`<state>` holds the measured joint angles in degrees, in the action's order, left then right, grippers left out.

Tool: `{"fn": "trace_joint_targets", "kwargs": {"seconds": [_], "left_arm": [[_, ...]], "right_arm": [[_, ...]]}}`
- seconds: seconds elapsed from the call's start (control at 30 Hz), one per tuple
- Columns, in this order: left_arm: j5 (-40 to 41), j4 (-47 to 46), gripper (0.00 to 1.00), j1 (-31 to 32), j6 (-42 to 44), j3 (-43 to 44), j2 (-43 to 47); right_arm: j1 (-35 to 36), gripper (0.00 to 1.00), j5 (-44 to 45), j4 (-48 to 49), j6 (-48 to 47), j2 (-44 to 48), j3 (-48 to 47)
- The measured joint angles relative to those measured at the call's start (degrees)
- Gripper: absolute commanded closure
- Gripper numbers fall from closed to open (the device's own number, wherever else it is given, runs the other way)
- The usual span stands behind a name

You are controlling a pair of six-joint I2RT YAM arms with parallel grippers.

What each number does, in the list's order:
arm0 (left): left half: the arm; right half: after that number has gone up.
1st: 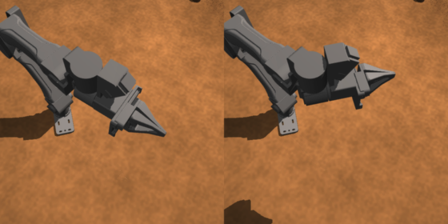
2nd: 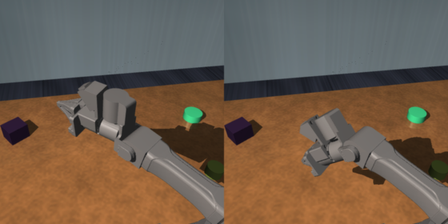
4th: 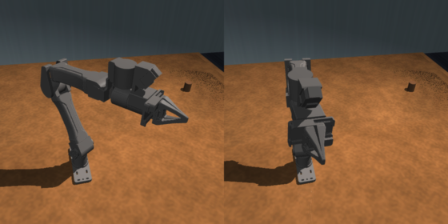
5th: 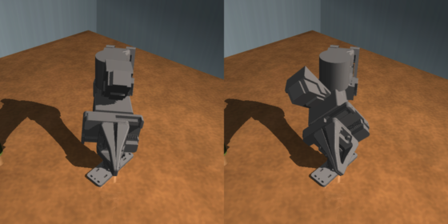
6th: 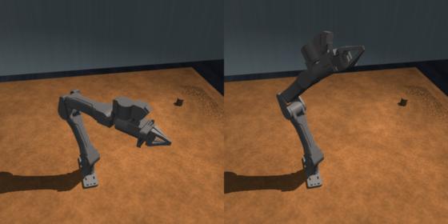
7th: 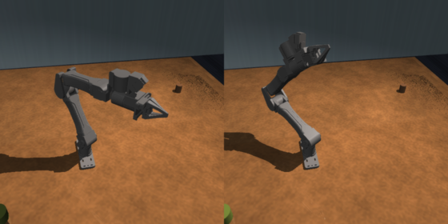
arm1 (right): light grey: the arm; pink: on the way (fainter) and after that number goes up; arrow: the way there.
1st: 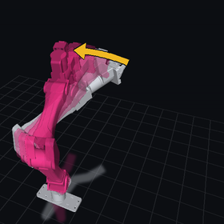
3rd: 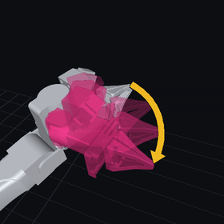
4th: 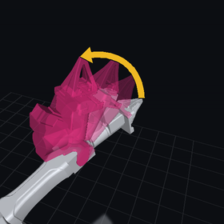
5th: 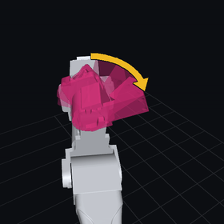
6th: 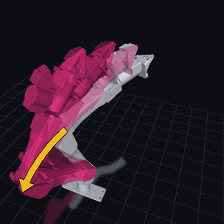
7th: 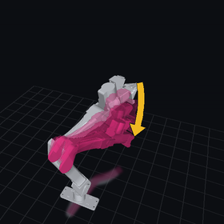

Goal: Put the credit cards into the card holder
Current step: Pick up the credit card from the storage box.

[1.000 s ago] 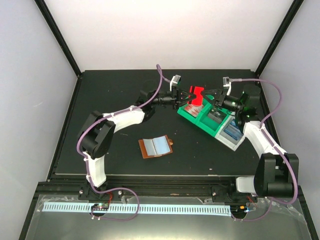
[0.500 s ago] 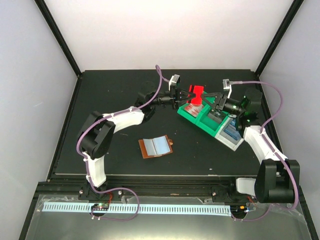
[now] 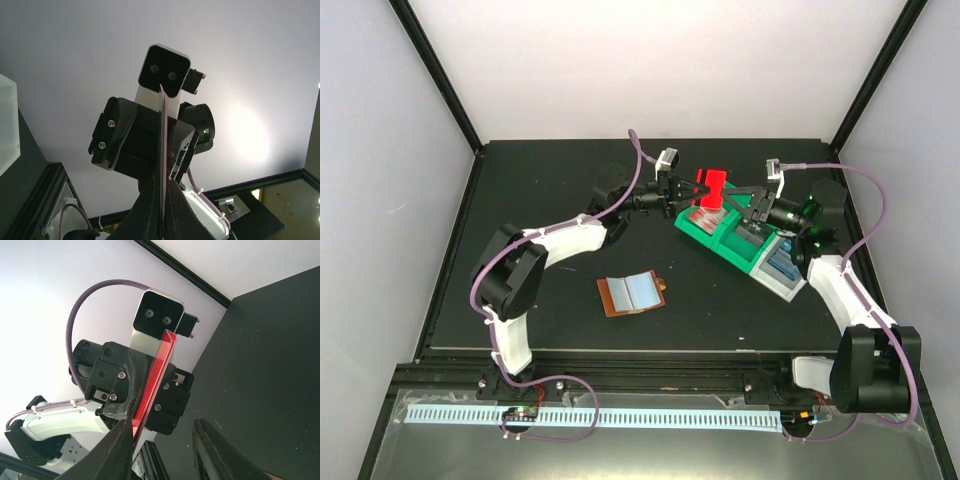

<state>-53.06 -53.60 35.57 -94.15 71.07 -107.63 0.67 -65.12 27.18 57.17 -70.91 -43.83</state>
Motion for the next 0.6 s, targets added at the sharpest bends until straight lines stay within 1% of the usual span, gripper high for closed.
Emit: {"fn": "trace_joint_targets", "kwargs": {"seconds": [0.3, 0.6], "left_arm": [[0.0, -1.4, 0.99, 0.0, -0.6, -0.8, 0.1], [0.0, -1.8, 0.98, -0.2, -0.6, -1.1, 0.3]], "right_arm": [[0.2, 0.67, 0.1, 0.3, 0.9, 0.3, 0.5], [0.3, 0.70, 0.4, 0.7, 2.2, 0.3, 0.5]]}}
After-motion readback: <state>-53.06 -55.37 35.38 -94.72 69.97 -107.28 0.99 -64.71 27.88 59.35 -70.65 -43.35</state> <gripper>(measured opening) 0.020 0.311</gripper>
